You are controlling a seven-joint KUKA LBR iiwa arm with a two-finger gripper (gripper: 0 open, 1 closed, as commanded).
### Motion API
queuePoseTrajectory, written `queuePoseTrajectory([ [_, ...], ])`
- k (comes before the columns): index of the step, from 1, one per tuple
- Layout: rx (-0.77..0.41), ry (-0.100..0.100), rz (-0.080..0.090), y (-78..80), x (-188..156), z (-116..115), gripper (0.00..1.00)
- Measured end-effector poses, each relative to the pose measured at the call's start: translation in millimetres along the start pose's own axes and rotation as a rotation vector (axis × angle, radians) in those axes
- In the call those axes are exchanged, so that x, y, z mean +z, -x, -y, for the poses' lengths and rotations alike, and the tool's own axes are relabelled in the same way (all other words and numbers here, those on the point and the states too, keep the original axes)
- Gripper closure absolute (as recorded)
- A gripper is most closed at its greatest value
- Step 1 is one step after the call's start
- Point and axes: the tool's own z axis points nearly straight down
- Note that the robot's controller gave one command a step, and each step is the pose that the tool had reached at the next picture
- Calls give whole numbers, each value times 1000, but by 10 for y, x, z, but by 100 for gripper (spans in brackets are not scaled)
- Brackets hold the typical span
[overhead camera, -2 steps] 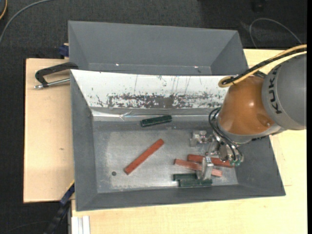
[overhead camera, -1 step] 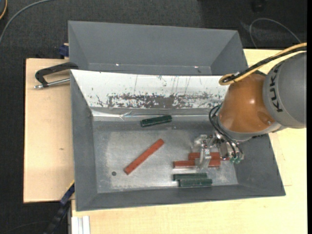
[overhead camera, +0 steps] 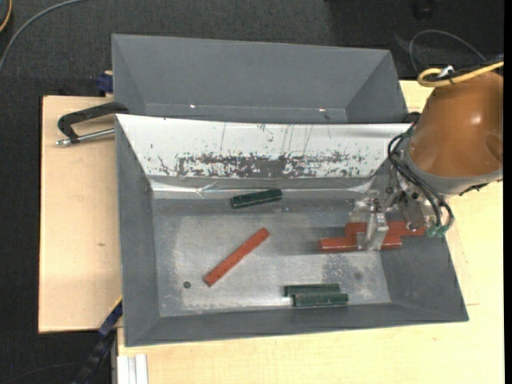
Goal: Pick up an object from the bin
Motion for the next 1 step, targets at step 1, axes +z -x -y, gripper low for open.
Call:
queuePoseTrajectory([
  [1,-39,2,-1,-177,-711,-150,100],
])
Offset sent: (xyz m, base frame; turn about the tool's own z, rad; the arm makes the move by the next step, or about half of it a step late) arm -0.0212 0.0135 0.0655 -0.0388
